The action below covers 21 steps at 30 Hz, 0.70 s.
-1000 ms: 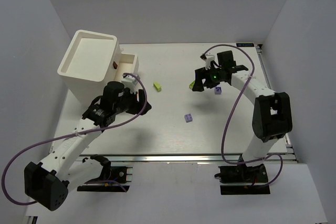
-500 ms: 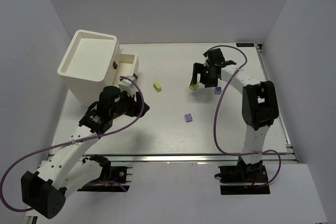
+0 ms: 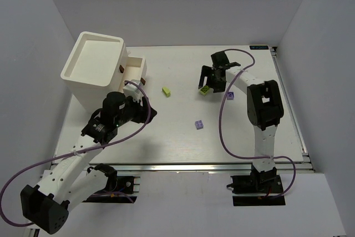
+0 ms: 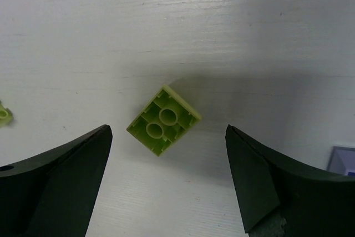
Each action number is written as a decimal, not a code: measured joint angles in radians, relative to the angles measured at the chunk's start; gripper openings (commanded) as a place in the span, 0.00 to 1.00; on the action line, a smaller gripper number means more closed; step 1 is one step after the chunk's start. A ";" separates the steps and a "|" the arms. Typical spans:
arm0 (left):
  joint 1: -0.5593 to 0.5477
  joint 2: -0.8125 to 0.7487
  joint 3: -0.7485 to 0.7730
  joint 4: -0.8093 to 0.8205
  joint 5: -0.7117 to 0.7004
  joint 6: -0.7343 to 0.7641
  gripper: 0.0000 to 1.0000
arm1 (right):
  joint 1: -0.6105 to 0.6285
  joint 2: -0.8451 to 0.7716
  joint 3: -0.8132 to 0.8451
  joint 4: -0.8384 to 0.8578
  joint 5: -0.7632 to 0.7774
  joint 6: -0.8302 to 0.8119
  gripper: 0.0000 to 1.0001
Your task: Sort the legos into containers by color
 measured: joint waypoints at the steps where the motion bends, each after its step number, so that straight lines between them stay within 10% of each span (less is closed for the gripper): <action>1: 0.000 -0.004 0.000 0.000 0.000 0.000 0.72 | 0.003 0.004 0.003 -0.003 0.004 0.008 0.87; 12: 0.000 -0.039 -0.006 0.009 -0.002 0.004 0.72 | 0.023 0.027 0.018 -0.007 0.056 0.037 0.75; 21: 0.000 -0.046 -0.017 0.017 0.003 0.005 0.73 | 0.024 0.040 0.018 -0.003 0.063 0.040 0.46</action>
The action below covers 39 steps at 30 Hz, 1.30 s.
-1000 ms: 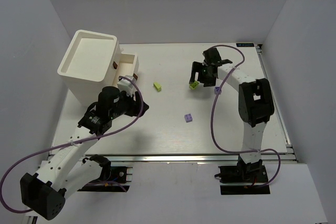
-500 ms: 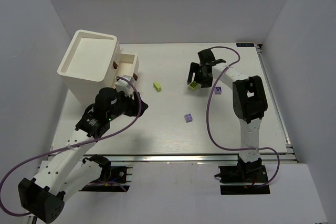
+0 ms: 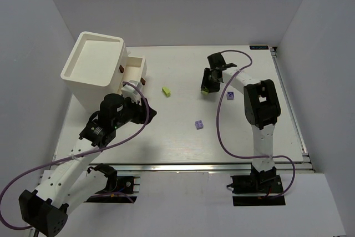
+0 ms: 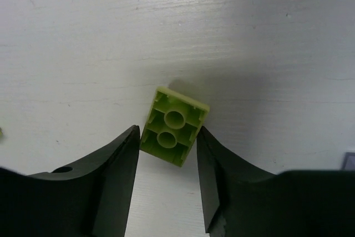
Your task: Sort the legos into containers by color
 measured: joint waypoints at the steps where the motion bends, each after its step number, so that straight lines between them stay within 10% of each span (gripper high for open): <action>1: 0.000 -0.004 0.000 0.000 0.003 0.000 0.73 | 0.000 0.000 -0.001 0.005 0.000 0.000 0.40; 10: 0.000 -0.021 -0.017 0.031 0.059 0.010 0.73 | 0.007 -0.054 -0.088 0.094 -0.077 -0.092 0.00; 26: 0.000 -0.139 0.057 -0.044 0.092 -0.067 0.73 | 0.298 -0.117 0.321 0.037 -0.573 -0.606 0.00; 39: 0.000 -0.265 0.175 -0.184 0.075 -0.130 0.73 | 0.498 0.104 0.522 0.173 -0.631 -0.606 0.03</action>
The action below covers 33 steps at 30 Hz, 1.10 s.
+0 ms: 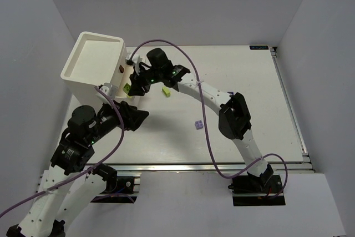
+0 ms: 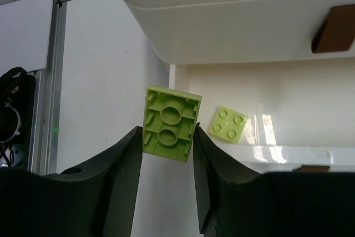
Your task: Sort the legos into containers by color
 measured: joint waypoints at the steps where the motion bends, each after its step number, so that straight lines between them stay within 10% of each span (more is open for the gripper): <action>1: 0.000 -0.008 0.000 -0.008 -0.001 -0.003 0.73 | 0.008 0.008 0.000 0.011 0.007 0.002 0.05; 33: 0.000 -0.066 -0.009 -0.088 -0.002 -0.056 0.73 | 0.043 0.054 -0.001 0.150 0.162 0.048 0.61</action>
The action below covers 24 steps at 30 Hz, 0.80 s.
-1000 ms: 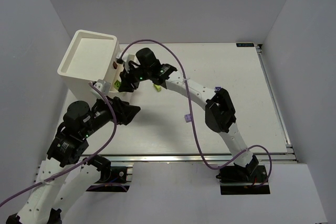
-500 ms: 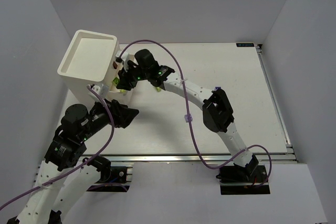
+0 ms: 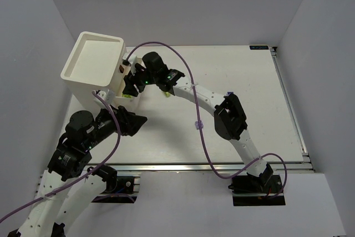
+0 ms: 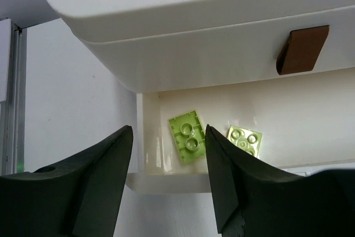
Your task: Sort the legos into containers by color
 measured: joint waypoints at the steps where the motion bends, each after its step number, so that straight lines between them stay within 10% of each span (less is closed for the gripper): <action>1: 0.000 0.000 -0.002 0.000 0.000 -0.004 0.74 | 0.000 0.000 0.000 0.000 0.000 0.000 0.60; 7: 0.000 0.013 -0.025 0.016 0.004 -0.033 0.73 | -0.014 -0.044 -0.058 -0.022 -0.006 0.004 0.46; 10: 0.000 0.042 -0.037 0.031 0.006 -0.051 0.71 | -0.040 -0.159 -0.180 -0.084 -0.048 0.016 0.00; 11: 0.000 0.054 -0.040 0.037 0.007 -0.056 0.70 | -0.057 -0.211 -0.223 -0.097 -0.056 0.007 0.00; 18: -0.001 0.193 -0.052 0.098 -0.011 -0.116 0.56 | -0.282 -0.588 -0.568 -0.158 -0.195 0.029 0.02; 20: -0.002 0.258 -0.052 0.112 -0.027 -0.134 0.53 | -0.361 -0.658 -0.678 -0.160 -0.258 0.021 0.36; 24: -0.004 0.405 -0.047 0.125 -0.074 -0.167 0.55 | -0.492 -0.761 -0.899 -0.185 -0.365 0.000 0.60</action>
